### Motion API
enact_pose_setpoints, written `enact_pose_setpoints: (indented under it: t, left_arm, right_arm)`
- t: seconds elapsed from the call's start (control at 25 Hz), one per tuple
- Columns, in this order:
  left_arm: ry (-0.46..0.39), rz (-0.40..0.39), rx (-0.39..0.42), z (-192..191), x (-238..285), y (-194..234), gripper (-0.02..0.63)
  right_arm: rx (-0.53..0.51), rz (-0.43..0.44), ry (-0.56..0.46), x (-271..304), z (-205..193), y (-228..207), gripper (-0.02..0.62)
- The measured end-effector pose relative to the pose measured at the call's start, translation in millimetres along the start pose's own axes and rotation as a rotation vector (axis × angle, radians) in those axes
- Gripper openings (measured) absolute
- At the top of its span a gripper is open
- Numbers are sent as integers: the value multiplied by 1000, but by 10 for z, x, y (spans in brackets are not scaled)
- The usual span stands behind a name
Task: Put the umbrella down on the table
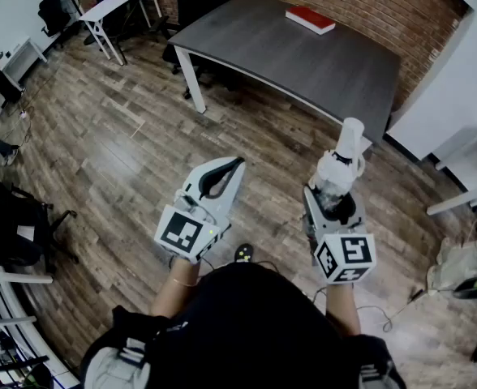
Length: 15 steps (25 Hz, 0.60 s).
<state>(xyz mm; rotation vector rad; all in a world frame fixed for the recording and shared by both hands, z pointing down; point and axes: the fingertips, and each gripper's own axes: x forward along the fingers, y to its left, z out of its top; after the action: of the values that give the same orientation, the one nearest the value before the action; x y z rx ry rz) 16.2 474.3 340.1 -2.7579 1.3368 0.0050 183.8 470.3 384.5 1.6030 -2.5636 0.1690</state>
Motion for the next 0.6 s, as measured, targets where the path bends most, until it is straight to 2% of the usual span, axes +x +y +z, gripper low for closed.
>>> enact_pose_setpoints:
  t: [0.6]
  left_arm:
    - [-1,-54,-13,-56,23,46,3]
  right_arm:
    - [38,-43,31,-2,-83,40,291]
